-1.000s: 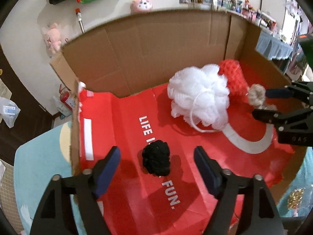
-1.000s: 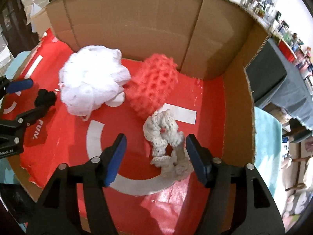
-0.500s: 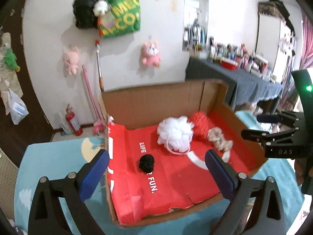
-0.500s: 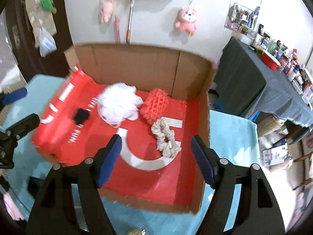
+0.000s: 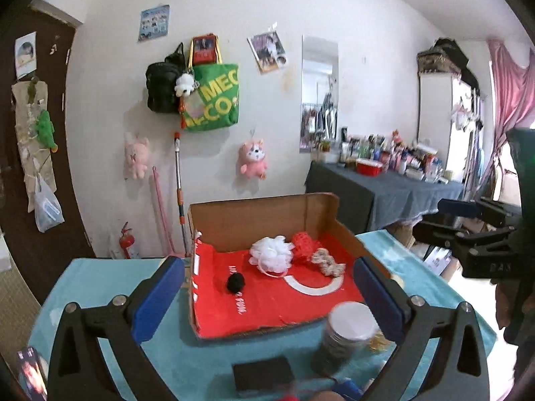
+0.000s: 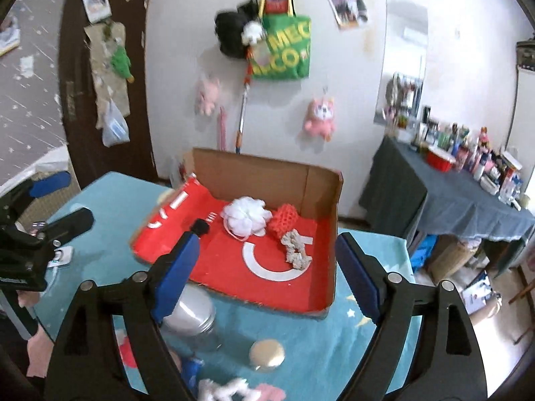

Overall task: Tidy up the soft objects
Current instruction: 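Withdraw both open tools from the box back over the table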

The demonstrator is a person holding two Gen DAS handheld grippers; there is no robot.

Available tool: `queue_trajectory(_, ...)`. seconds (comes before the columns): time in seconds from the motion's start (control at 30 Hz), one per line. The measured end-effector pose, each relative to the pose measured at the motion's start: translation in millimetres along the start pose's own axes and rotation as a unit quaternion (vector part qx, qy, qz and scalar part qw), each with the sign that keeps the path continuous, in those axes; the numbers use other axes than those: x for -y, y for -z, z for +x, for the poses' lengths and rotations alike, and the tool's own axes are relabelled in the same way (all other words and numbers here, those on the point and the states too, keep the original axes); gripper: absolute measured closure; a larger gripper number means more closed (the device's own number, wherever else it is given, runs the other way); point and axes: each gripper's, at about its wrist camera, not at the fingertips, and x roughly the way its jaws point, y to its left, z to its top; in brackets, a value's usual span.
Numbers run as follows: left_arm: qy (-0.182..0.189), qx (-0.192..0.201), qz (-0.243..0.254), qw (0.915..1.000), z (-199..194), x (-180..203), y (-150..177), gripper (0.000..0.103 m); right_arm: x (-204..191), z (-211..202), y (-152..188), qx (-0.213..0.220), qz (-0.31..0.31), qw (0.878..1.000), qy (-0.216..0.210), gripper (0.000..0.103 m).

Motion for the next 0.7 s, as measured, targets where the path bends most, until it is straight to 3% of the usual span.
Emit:
queue_trajectory(0.07, 0.001, 0.015, -0.005, 0.9999, -16.4, 6.3, 11.8, 0.0, -7.2, -17.4, 11.6, 0.019, -0.001, 1.0, -0.004, 0.01)
queue_trajectory(0.33, 0.002, 0.06, 0.002, 0.9982, -58.1, 33.9, 58.2, 0.0, -33.9, -68.7, 79.1, 0.086, 0.01, 0.996, 0.025, 0.009)
queue_trajectory(0.57, -0.023, 0.078, 0.014, 0.9966, -72.8, 49.1, 93.6, 0.0, -39.7, -81.8, 126.5, 0.106, 0.027, 0.992, 0.064, 0.006)
queue_trajectory(0.7, -0.019, 0.062, 0.012, 0.9978, -68.3, 52.3, 113.7, 0.0, -41.9, -79.4, 148.7, 0.103, 0.029, 0.991, 0.08, 0.006)
